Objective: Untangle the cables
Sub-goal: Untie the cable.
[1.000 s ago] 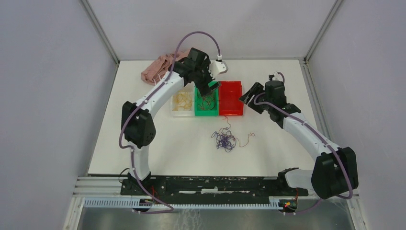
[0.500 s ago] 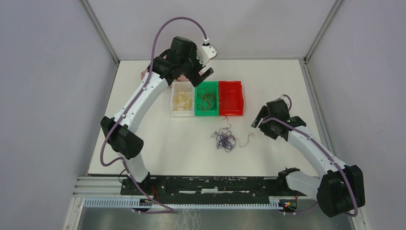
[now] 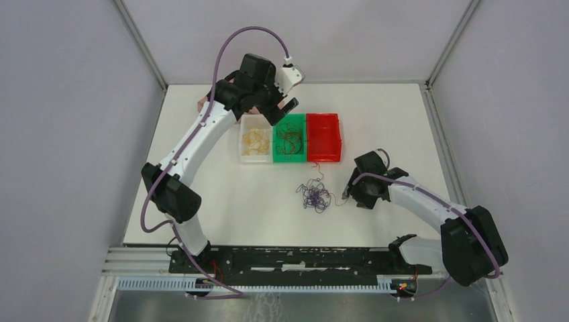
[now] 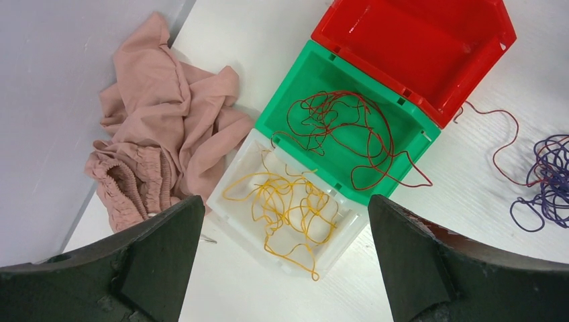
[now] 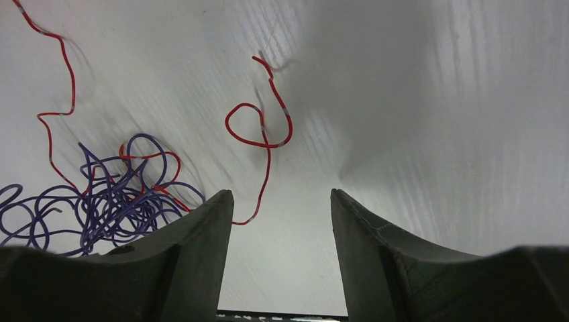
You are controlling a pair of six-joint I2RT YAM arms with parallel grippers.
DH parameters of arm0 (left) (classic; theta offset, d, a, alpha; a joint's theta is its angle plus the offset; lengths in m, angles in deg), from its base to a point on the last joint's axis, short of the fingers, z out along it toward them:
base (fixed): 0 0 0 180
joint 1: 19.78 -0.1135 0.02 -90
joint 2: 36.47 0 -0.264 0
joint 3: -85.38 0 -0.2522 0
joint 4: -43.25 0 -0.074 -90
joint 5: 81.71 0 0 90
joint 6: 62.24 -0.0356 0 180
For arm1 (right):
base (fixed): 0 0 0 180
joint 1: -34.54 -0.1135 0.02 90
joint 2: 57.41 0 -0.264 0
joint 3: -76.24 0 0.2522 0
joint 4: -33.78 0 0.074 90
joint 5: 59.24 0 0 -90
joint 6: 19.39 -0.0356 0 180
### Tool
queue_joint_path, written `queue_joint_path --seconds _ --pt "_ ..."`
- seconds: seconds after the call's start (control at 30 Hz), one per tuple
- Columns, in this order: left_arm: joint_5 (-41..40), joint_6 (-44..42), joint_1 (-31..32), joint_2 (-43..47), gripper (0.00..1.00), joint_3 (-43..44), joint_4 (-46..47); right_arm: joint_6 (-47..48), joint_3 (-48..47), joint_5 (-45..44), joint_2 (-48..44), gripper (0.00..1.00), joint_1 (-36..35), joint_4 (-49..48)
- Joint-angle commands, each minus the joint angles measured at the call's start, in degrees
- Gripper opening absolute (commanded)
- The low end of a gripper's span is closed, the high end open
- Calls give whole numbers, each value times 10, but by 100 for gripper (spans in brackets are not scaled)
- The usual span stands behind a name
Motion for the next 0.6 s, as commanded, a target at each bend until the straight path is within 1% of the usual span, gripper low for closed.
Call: queue_joint_path --seconds 0.0,0.13,0.2,0.3,0.4,0.43,0.47,0.5,0.57 --pt "22 8 -1 31 99 -3 -1 -44 -3 -19 23 61 -29 -28" --pt "28 7 -2 35 99 -7 -1 -58 -14 -30 59 59 -45 -39" --pt "29 5 -2 36 99 -6 -1 -63 -17 -32 72 52 -45 -45" --pt "34 3 -2 40 99 -12 -1 -68 -20 -31 81 35 -45 -72" --pt "44 2 -1 48 99 -20 -2 -53 -47 -42 76 11 -44 -77" --pt "49 2 -1 51 99 -22 -4 -42 -60 -50 68 6 -44 -71" --pt "56 -1 -1 54 99 -24 -6 -34 -74 -57 58 2 -43 -68" --pt "64 -3 -1 58 99 -27 -7 -21 -90 -65 46 0 -43 -63" --pt "81 -9 -1 69 99 -37 -8 -3 -121 -80 18 0 -43 -52"
